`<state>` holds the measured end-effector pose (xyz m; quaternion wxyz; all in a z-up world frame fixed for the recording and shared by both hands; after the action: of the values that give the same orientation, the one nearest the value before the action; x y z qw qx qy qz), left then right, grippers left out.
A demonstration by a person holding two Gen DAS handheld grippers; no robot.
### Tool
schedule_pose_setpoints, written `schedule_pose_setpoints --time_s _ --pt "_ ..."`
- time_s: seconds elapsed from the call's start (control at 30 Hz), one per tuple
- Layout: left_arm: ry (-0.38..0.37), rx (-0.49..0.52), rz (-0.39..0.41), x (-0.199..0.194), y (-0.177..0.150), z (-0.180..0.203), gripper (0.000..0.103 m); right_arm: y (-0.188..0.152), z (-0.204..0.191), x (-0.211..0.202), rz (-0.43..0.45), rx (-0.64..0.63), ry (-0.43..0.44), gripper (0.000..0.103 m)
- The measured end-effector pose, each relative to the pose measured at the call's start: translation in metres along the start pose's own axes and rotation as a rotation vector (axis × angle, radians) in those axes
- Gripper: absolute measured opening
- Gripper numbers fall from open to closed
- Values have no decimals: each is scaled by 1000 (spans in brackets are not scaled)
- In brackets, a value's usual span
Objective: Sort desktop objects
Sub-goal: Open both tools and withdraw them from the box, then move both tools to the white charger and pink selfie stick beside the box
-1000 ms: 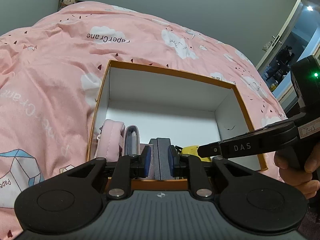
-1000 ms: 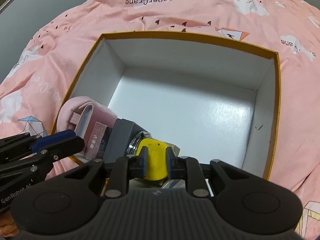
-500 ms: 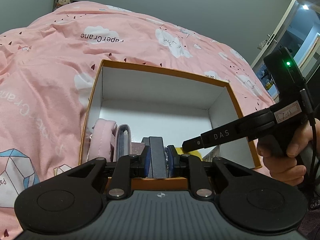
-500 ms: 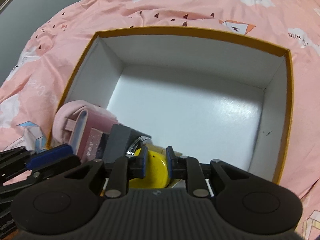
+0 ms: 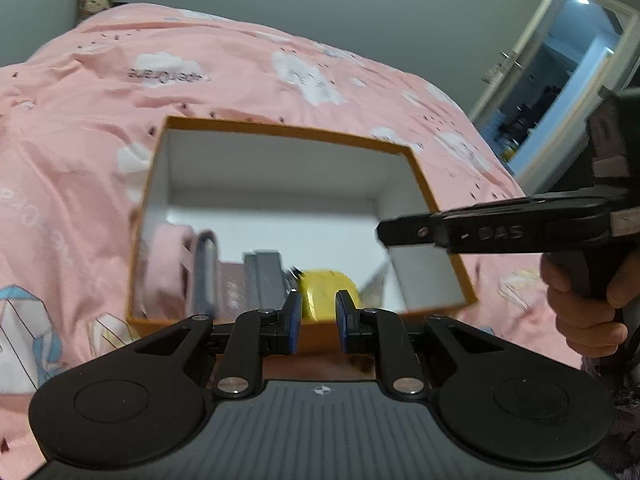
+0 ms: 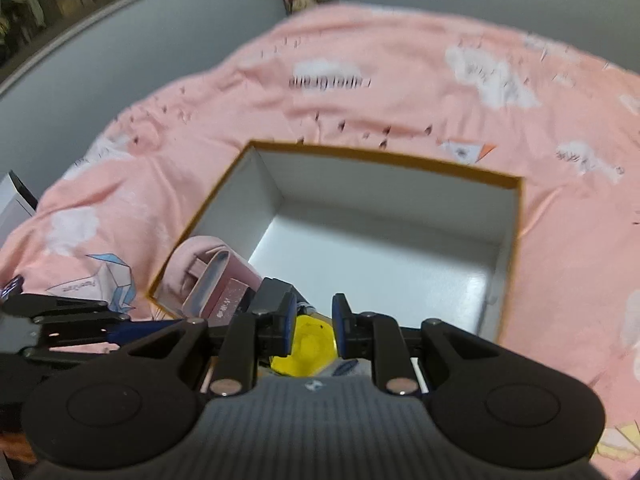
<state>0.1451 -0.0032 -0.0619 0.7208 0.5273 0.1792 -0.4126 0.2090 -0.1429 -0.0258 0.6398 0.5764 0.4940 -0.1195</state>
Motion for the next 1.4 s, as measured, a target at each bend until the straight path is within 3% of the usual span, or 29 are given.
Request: schedule_pose_setpoints --time_s 0.17,0.27,0.43,0.53,0.6,0.7,0.97,1.07,1.17,1.4 --pt "-21 61 -38 3 -17 19 20 -29 21 -37 88 75 -42 21" --pt "-44 94 -56 5 -28 29 24 -53 36 -48 92 131 -82 33" --pt "-30 158 -110 15 -44 43 28 -102 58 -46 17 272 -102 37" --pt "-44 201 -134 24 -50 55 35 -124 72 -36 -25 328 -139 48" --pt "-55 219 -139 32 -51 63 45 -132 81 -31 -35 351 -158 52" --pt "-55 200 -158 48 -51 70 49 -136 92 -23 -34 389 -149 61" --pt "-28 197 -168 87 -48 83 49 -143 115 2 -61 490 -57 67" --pt "-15 182 -199 101 -52 81 34 -145 118 10 -68 527 -12 69" --pt "-14 174 -201 102 -55 77 24 -147 118 12 -73 547 17 63" --pt "8 138 -195 64 -54 63 18 -138 92 3 -73 512 76 60"
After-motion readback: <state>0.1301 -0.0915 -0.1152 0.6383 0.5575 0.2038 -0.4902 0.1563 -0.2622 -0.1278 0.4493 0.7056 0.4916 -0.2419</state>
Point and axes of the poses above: each gripper's, at about its wrist camera, not at the fingertips, and x roughly the way its jaws point, z to its right, y to its top, the point moved 8 cm from there along x, roughly the way its jaws point, and after that the axes turned 1 degree about -x, right-handed, at the moved point
